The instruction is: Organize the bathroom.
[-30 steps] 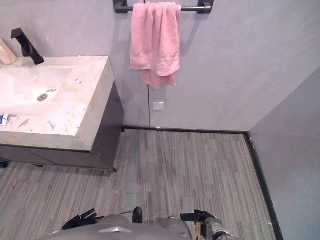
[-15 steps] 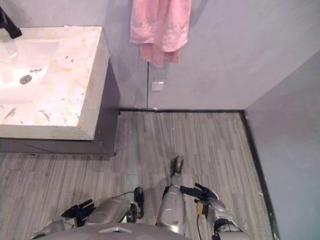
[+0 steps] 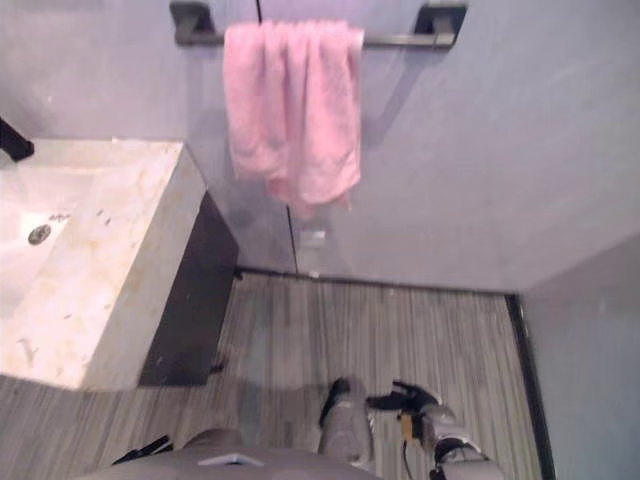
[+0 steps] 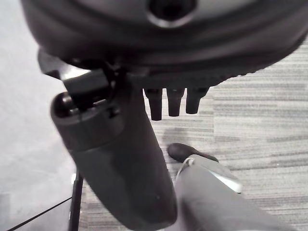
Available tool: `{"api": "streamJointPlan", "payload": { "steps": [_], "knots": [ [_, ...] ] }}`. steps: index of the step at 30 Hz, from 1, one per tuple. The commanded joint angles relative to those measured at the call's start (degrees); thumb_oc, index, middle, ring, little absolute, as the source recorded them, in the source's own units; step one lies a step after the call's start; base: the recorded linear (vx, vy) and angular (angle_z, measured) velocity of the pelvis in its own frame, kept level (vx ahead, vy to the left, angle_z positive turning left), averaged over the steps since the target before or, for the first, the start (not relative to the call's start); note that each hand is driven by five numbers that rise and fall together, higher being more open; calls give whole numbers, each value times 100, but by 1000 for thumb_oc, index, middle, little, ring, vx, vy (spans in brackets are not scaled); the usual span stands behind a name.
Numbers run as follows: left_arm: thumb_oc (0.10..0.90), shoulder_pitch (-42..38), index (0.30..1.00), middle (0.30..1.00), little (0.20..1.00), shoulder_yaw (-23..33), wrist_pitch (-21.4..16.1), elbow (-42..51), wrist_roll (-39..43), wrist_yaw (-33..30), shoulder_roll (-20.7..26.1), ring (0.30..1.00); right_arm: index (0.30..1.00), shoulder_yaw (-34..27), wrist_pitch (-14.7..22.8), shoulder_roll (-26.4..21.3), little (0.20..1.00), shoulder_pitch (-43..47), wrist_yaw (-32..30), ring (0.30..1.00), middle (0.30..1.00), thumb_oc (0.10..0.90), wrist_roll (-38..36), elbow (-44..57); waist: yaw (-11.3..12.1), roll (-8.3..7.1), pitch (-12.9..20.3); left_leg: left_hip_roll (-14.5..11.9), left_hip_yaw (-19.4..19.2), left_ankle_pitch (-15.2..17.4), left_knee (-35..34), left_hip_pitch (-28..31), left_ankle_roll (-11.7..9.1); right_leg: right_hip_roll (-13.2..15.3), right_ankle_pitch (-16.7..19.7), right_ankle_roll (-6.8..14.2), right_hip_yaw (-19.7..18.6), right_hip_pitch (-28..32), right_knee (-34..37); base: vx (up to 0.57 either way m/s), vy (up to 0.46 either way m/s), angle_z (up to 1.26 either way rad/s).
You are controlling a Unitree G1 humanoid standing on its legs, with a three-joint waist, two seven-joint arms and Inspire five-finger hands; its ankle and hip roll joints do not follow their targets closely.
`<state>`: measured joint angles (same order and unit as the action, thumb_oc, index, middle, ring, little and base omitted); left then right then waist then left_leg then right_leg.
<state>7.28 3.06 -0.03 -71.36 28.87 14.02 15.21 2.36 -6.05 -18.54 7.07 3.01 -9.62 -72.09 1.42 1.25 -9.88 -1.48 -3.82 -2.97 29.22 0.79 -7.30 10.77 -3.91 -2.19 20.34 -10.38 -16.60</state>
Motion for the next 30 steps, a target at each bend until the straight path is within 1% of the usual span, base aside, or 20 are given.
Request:
{"api": "streamJointPlan", "payload": {
  "steps": [1,2,3,4,5,6,7,8,9,10,11,12,13,15,16,17,19,22,26,30],
  "knots": [
    [800,-105,900,900,900,-143,-47,416,-174,33,76,900,900,223,-240,73,900,-609,-149,900,900,800,-279,-342,-88,-105,-241,-497,-350,309,653,-564,257,-68,239,390,-189,308,880,189,-155,28],
    [800,-142,900,900,900,-185,-88,413,-230,-3,48,900,900,178,-251,29,900,-535,-181,900,900,800,-456,-298,-27,-97,-297,-322,-385,396,51,-821,353,-168,141,421,-328,515,987,173,-78,33],
    [800,-143,900,900,900,-203,-92,424,-220,-22,33,900,900,168,-237,15,900,-521,-187,900,900,800,-460,-297,-1,-45,-330,-310,-433,356,-329,-885,347,-241,103,447,-381,618,1029,156,-21,10],
    [800,-139,900,900,900,-215,-94,444,-221,-33,13,900,900,170,-219,2,900,-505,-192,900,900,800,-491,-300,24,-6,-338,-262,-428,240,-724,-1026,341,-296,84,474,-444,689,1099,116,-4,-25],
    [800,-115,900,900,900,-215,-137,435,-293,-41,-17,900,900,182,-179,4,900,-512,-192,900,900,800,-542,-309,49,4,-387,-205,-415,173,-741,-1180,348,-326,60,485,-515,765,1144,86,-14,-24],
    [800,-115,900,900,900,-215,-137,435,-293,-41,-17,900,900,182,-179,4,900,-512,-192,900,900,800,-542,-309,49,4,-387,-205,-415,173,-741,-1180,348,-326,60,485,-515,765,1144,79,-38,-33],
    [800,-122,900,900,900,-196,-131,443,-412,-55,-30,900,900,156,-180,25,900,-539,-197,900,900,800,-549,-267,46,2,-407,-247,-422,114,-648,-1270,298,-342,55,482,-536,838,1168,70,-24,-46],
    [800,-138,900,900,900,-183,-84,478,-478,-97,-48,900,900,139,-201,53,900,-560,-207,900,900,800,-577,-238,22,2,-389,-269,-503,231,-775,-1188,316,-338,55,493,-529,887,1220,119,-9,-63],
    [800,-150,900,900,900,-199,-37,511,-506,-167,-62,900,900,148,-211,76,900,-588,-222,900,900,800,-606,-248,-7,37,-357,-250,-533,290,-1020,-1031,323,-347,64,513,-534,909,1255,120,25,-67],
    [800,-158,900,900,900,-219,2,533,-509,-182,-58,900,900,150,-200,84,900,-619,-240,900,900,800,-664,-261,-32,79,-341,-238,-511,236,-1177,-937,299,-362,69,521,-546,920,1261,150,76,-59],
    [800,-191,900,900,900,-245,97,573,-542,-190,-32,900,900,101,-138,101,900,-710,-248,900,900,800,-732,-294,-112,182,-310,-247,-526,179,-1425,-769,261,-383,46,539,-571,925,1239,133,92,-54],
    [800,-198,900,900,900,-259,95,562,-555,-154,-13,900,900,66,-135,83,900,-769,-252,900,900,800,-683,-302,-172,253,-289,-264,-559,143,-1510,-695,227,-390,22,539,-582,909,1215,101,77,-28],
    [800,-198,900,900,900,-259,95,562,-555,-154,-13,900,900,66,-135,83,900,-769,-252,900,900,800,-683,-302,-172,253,-289,-264,-559,143,-1510,-695,227,-390,22,539,-582,909,1215,61,73,-2],
    [800,-228,900,900,900,-288,134,601,-425,-58,17,900,900,-19,-97,-10,900,-902,-236,900,900,800,-599,-335,-295,420,-294,-342,-680,25,-1539,-638,106,-377,-13,531,-586,899,1218,52,88,5],
    [800,-225,900,900,900,-291,128,601,-421,-42,17,900,900,-34,-89,-19,900,-918,-242,900,900,800,-593,-336,-304,433,-300,-358,-700,-1,-1523,-651,96,-374,-19,527,-585,909,1228,48,88,15],
    [800,-204,900,900,900,-330,55,592,-459,12,-14,900,900,-101,-68,-74,900,-970,-288,900,900,800,-536,-330,-353,511,-332,-435,-808,-99,-1497,-702,67,-357,-55,508,-590,925,1246,20,63,32],
    [800,-217,900,900,900,-384,-14,609,-443,33,-45,900,900,-127,-53,-141,900,-945,-407,900,900,800,-564,-326,-405,593,-370,-497,-961,-40,-1638,-681,98,-328,-105,507,-583,834,1180,-28,75,0],
    [800,-272,900,900,900,-474,-98,671,-492,101,-33,900,900,-208,-38,-254,900,-922,-545,900,900,800,-685,-304,-461,708,-422,-591,-1005,-188,-1855,-666,42,-359,-120,506,-609,725,1128,-33,39,-8],
    [800,-237,900,900,900,-492,-194,716,-478,86,-31,900,900,-288,5,-322,900,-993,-544,900,900,800,-593,-297,-493,708,-451,-632,-1038,-260,-1742,-694,17,-352,-131,478,-616,736,1139,18,3,12],
    [800,-244,900,900,900,-519,-202,818,-535,91,29,900,900,-244,78,-336,900,-984,-545,900,900,800,-563,-302,-465,670,-456,-595,-964,-284,-1483,-750,9,-345,-145,434,-613,727,1123,9,-16,-7]
  ]
}}
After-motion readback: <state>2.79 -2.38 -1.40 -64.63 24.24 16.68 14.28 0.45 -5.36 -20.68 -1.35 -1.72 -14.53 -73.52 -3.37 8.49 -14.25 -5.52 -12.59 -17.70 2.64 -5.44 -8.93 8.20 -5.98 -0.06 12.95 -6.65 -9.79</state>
